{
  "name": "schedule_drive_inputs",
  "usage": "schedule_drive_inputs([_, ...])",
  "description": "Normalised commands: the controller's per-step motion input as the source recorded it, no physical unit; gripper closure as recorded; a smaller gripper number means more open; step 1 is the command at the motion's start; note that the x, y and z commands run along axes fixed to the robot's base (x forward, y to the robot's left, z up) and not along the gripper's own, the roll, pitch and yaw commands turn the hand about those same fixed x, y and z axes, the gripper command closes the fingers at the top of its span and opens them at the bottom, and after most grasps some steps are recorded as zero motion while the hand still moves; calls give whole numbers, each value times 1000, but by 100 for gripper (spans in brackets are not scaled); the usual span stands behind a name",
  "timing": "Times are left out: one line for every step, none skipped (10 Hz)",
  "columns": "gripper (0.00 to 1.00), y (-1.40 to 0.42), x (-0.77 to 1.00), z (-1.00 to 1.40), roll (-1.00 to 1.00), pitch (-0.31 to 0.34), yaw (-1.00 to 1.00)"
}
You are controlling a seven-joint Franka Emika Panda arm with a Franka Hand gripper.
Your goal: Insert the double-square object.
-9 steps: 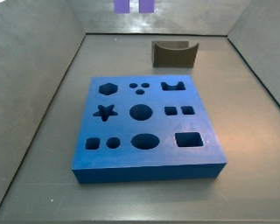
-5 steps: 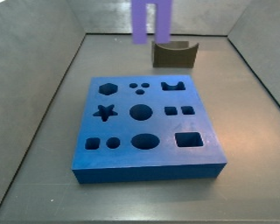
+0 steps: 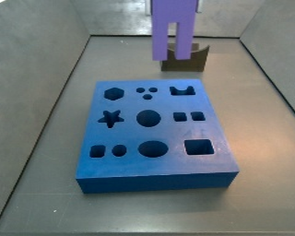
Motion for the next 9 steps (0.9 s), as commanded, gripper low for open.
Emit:
schedule_drive_inputs([100,-186,1000,-143,269,0,0])
schedule_drive_inputs([100,-134,1000,-274,217,0,0])
schedule_drive_inputs([100,-174,1000,-534,204,43,0])
schedule_drive_inputs([100,-80,706,-314,180,257,-109])
schedule_drive_inputs([100,0,157,0,0,70,0])
schedule_drive_inputs([100,0,274,-109,0,140,0])
schedule_drive_inputs([100,0,620,-414,36,249,0])
schedule_drive_inputs([100,-37,926,-520,107,320,0])
schedule_drive_inputs([100,-37,971,-600,106,274,0])
